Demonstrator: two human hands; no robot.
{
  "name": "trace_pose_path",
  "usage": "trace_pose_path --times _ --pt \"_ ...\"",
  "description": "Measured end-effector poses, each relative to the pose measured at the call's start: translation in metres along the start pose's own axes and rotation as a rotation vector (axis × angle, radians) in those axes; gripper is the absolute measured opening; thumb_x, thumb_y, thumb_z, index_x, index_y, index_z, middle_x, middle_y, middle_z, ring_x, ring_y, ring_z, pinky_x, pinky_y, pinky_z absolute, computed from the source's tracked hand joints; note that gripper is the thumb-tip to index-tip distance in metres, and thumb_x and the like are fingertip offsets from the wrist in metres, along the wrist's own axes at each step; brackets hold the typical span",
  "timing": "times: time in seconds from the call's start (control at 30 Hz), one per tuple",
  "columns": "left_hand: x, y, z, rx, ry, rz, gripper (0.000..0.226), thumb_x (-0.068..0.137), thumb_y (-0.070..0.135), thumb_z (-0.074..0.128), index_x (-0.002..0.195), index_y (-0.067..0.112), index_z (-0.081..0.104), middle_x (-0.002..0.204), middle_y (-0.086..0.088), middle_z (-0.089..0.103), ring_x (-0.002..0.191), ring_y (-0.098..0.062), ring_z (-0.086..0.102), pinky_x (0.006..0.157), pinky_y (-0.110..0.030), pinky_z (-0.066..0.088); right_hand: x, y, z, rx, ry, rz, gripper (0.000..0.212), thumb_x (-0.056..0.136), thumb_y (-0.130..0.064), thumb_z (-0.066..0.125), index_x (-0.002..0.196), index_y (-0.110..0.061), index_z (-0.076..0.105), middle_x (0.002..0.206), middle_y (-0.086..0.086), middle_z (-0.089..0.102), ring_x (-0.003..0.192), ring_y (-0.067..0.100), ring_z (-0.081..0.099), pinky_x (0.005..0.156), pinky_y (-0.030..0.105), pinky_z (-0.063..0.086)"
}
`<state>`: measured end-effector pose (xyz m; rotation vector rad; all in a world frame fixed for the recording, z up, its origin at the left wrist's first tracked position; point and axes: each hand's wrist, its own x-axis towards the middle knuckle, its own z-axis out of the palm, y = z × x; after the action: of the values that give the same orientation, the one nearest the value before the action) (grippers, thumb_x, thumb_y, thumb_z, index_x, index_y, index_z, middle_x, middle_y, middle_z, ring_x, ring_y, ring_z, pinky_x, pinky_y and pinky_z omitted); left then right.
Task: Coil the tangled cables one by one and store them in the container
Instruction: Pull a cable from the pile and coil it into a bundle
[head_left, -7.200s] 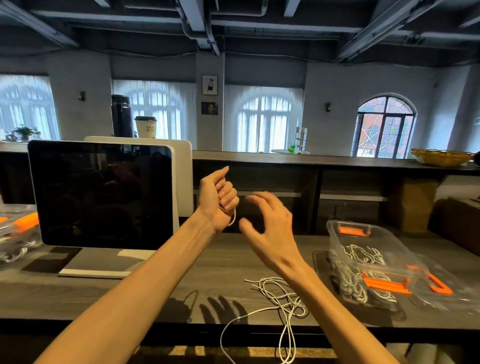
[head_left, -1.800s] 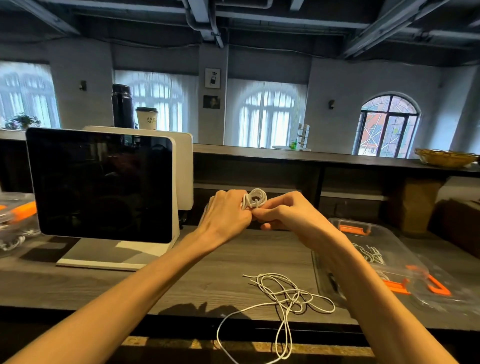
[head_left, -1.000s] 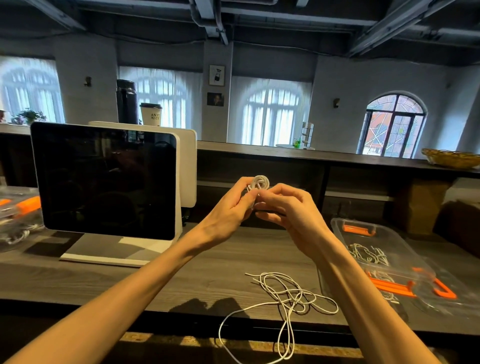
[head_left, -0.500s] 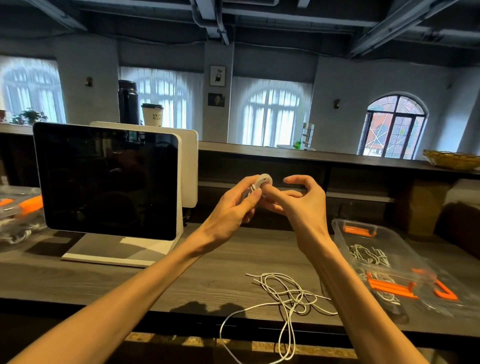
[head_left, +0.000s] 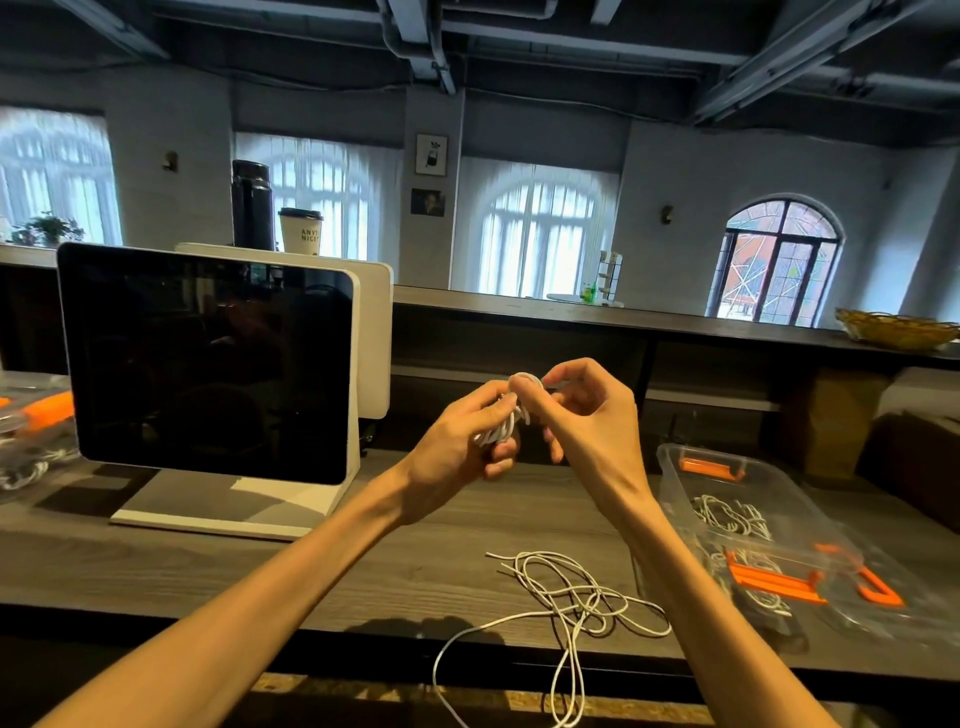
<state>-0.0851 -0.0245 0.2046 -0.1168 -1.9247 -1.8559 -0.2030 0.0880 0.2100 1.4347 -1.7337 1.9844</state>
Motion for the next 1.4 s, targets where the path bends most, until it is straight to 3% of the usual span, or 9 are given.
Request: trace_pose_path --times 0.2,0.37,0.5,0.7,0.83,0.93,1.13,1.23,1.4 --pt "-0.002 -0.006 0.000 0.106 0.002 0.007 0.033 0.101 0.022 0.056 0.130 0.008 0.048 0.076 -0.008 0.049 0.058 -0.011 0.038 0.052 -0.023 0.034 -0.001 -0.002 0.006 0.004 -0.009 0.103 0.036 0.083 -0.044 0.078 0.099 -0.014 0.068 0.076 0.007 0.071 0.063 0.013 0.068 0.052 0.021 0.054" --pt "-0.002 -0.004 0.001 0.064 -0.007 0.014 0.034 0.104 0.029 0.051 0.126 0.004 0.049 0.071 -0.007 0.037 0.051 -0.011 0.033 0.051 -0.024 0.032 -0.001 -0.006 -0.002 0.309 -0.166 0.305 0.040 0.095 -0.045 0.059 0.119 -0.014 0.068 0.082 0.005 0.069 0.068 0.013 0.062 0.053 0.020 0.049" --pt "-0.002 0.000 -0.003 -0.007 0.019 0.013 0.035 0.100 0.039 0.051 0.113 0.007 0.054 0.066 -0.003 0.035 0.047 -0.009 0.029 0.048 -0.023 0.029 -0.002 -0.003 -0.012 0.279 -0.357 0.213 0.038 0.097 -0.034 0.059 0.132 -0.021 0.066 0.092 0.002 0.070 0.075 0.011 0.058 0.055 0.021 0.047" --pt "-0.002 -0.005 -0.001 -0.047 0.098 -0.002 0.035 0.105 0.038 0.042 0.113 0.007 0.056 0.059 0.001 0.033 0.042 -0.009 0.028 0.043 -0.023 0.025 -0.004 -0.002 -0.012 0.119 -0.270 0.110 0.037 0.094 -0.033 0.066 0.130 -0.025 0.068 0.114 0.001 0.070 0.099 0.012 0.067 0.070 0.023 0.056" --pt "-0.001 -0.003 -0.001 -0.147 0.130 -0.018 0.037 0.107 0.038 0.040 0.118 0.007 0.057 0.057 0.001 0.027 0.040 -0.008 0.025 0.042 -0.023 0.022 -0.007 -0.004 -0.005 0.072 -0.138 0.162 0.038 0.088 -0.044 0.068 0.112 -0.015 0.062 0.090 0.006 0.065 0.078 0.014 0.065 0.063 0.023 0.054" --pt "-0.004 0.000 -0.001 -0.232 0.119 -0.060 0.039 0.105 0.041 0.041 0.111 0.007 0.058 0.054 0.002 0.026 0.037 -0.007 0.025 0.042 -0.023 0.020 -0.008 -0.008 0.001 -0.021 -0.304 0.193 0.043 0.096 -0.055 0.050 0.102 -0.015 0.062 0.077 -0.001 0.060 0.067 0.011 0.057 0.056 0.025 0.046" --pt "-0.008 0.006 -0.003 -0.441 -0.005 -0.186 0.039 0.097 0.045 0.050 0.078 0.013 0.057 0.050 0.004 0.028 0.038 -0.006 0.025 0.045 -0.022 0.019 -0.012 -0.015 0.004 0.047 -0.316 -0.038 0.030 0.108 -0.031 0.045 0.086 -0.017 0.060 0.070 -0.004 0.055 0.061 0.008 0.049 0.054 0.018 0.039" --pt "-0.009 0.006 -0.006 -0.468 -0.069 -0.210 0.040 0.101 0.044 0.045 0.084 0.012 0.061 0.059 0.001 0.040 0.046 -0.007 0.034 0.045 -0.020 0.023 -0.010 -0.013 0.005 0.010 -0.276 -0.111 0.031 0.108 -0.023 0.048 0.082 -0.016 0.061 0.068 -0.006 0.055 0.061 0.008 0.051 0.057 0.019 0.041" --pt "-0.009 0.012 -0.016 -0.339 0.011 -0.262 0.034 0.095 0.035 0.055 0.114 0.008 0.063 0.084 -0.007 0.063 0.058 -0.011 0.048 0.041 -0.014 0.031 -0.009 -0.011 0.003 -0.084 -0.243 -0.100 0.029 0.105 -0.023 0.057 0.077 -0.024 0.065 0.066 -0.014 0.061 0.063 0.006 0.057 0.058 0.016 0.042"
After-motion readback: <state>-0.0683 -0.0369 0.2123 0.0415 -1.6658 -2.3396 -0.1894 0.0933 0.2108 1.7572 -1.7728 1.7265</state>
